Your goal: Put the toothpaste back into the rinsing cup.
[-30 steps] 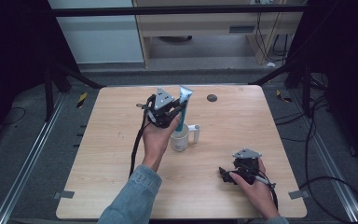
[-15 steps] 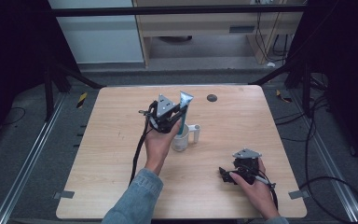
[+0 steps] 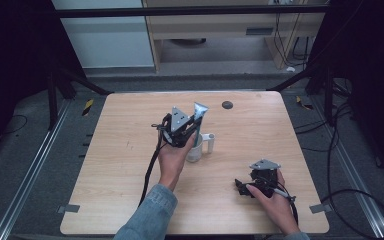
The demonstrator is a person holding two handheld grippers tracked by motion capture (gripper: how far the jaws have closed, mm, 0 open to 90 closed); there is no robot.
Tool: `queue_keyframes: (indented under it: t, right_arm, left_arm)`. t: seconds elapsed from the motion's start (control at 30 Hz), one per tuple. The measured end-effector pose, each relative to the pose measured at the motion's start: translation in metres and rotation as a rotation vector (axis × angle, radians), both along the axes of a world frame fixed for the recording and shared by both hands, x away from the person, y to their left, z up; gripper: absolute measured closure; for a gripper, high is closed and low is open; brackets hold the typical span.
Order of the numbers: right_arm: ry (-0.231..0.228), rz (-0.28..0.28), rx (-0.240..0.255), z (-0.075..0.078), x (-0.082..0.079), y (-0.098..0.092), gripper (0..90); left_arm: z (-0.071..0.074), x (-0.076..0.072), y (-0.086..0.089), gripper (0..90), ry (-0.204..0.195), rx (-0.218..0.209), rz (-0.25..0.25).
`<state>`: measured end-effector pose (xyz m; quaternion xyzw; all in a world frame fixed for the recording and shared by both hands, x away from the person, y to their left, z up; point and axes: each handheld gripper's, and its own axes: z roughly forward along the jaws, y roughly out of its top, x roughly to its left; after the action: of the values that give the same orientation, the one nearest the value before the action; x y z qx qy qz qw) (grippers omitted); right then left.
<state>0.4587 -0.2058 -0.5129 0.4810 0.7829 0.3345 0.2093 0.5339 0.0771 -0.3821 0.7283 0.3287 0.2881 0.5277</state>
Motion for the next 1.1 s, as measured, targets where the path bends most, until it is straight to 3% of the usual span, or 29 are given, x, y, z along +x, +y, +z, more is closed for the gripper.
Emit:
queue_keyframes:
  t: [0.43,1.1]
  right_arm:
    - [0.0,0.0,0.0,0.0,0.0,0.0,0.6]
    - [0.0,0.0,0.0,0.0,0.0,0.0,0.6]
  left_arm:
    - [-0.017,0.001,0.002,78.5,0.01,-0.024,0.02]
    - [-0.026,0.001,0.005,78.4,0.025,-0.017,0.022]
